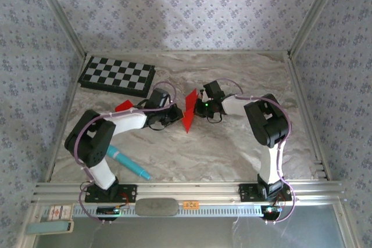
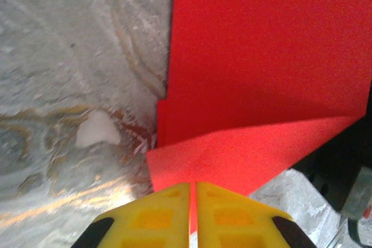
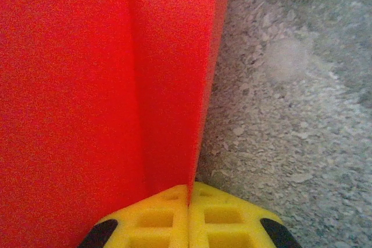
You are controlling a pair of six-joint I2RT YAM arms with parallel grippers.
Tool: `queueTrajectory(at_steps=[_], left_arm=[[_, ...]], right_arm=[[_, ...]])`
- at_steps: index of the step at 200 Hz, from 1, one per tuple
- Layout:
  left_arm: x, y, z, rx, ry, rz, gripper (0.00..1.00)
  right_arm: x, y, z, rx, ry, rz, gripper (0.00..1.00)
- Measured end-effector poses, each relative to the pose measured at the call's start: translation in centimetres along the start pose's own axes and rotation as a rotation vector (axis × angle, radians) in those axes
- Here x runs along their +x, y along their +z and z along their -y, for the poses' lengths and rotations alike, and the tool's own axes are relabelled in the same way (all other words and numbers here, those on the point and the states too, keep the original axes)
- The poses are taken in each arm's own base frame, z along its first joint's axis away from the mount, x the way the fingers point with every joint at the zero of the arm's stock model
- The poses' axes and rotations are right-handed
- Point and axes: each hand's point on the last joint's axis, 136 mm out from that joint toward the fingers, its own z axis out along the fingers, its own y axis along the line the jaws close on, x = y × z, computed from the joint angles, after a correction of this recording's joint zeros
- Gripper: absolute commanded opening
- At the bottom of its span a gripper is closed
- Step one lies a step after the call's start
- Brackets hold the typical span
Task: Fold a paper plane with a square sheet of paper (pick it up from the middle)
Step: Turn over the paper at the center of the table.
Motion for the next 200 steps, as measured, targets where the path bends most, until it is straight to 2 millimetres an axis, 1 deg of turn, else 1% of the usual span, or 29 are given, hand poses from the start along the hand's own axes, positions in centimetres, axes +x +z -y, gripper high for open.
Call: queueTrajectory(at_steps=[42,71,113,143,169,187,200], left_arm=[[0.0,1.5,0.9,0.021,0.01,-0.024,0.05],[0.1,2.3,0.4,0.01,0.004,-0.037,0.03],[0.5,3.4,-0.5,-0.008,-0.008,-0.066,0.02],[0.6,3.6,-0.2,0.003,-0.007,-0.079,0.03],[0.6,3.8,0.6,0.019,0.001,-0.087,0.04],[0.6,3.9,1.1,0.028,0.008,-0.09,0.04],[0.5,3.9,1.4,0.034,0.012,-0.09,0.05]], right_arm=[[0.0,-0.1,0.1,-0.02,0.021,0.0,0.1],[0.1,-0.4,0.3,-0.029,0.04,-0.001,0.15],[0.4,-2.2,0.5,-0.044,0.083,0.012,0.24],[0.6,-3.8,0.6,-0.059,0.116,0.029,0.27],[1.3,-4.6,1.8,-0.047,0.157,0.03,0.28],[2.2,-5.2,3.1,-0.026,0.186,0.029,0.31],[2.7,-5.8,3.7,-0.017,0.19,0.035,0.34]])
